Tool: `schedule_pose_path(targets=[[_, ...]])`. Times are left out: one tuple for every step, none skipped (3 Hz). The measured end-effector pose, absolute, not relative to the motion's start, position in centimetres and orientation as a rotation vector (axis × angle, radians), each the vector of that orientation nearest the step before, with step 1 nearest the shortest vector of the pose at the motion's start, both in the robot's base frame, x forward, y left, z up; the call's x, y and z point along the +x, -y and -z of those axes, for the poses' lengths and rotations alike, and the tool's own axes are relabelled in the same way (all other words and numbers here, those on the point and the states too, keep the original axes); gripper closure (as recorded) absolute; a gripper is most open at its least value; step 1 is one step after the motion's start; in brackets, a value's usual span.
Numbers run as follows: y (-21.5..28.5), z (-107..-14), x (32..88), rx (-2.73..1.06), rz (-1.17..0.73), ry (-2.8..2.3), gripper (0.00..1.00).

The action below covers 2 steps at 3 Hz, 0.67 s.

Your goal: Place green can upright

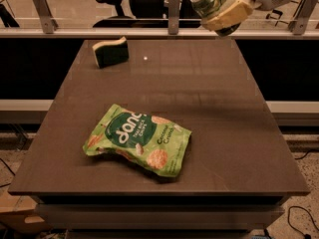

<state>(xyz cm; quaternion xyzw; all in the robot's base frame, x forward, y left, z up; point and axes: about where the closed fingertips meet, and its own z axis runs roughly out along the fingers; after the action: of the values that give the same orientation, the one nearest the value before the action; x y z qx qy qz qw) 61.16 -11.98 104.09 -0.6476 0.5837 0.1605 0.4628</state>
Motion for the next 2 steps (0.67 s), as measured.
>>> schedule_pose_path(targets=[[10.45,-104.19,59.65,-1.602,-0.413,-1.386,1.0],[10.28,-103.7,59.28,-1.557,-0.443,-1.366,1.0]])
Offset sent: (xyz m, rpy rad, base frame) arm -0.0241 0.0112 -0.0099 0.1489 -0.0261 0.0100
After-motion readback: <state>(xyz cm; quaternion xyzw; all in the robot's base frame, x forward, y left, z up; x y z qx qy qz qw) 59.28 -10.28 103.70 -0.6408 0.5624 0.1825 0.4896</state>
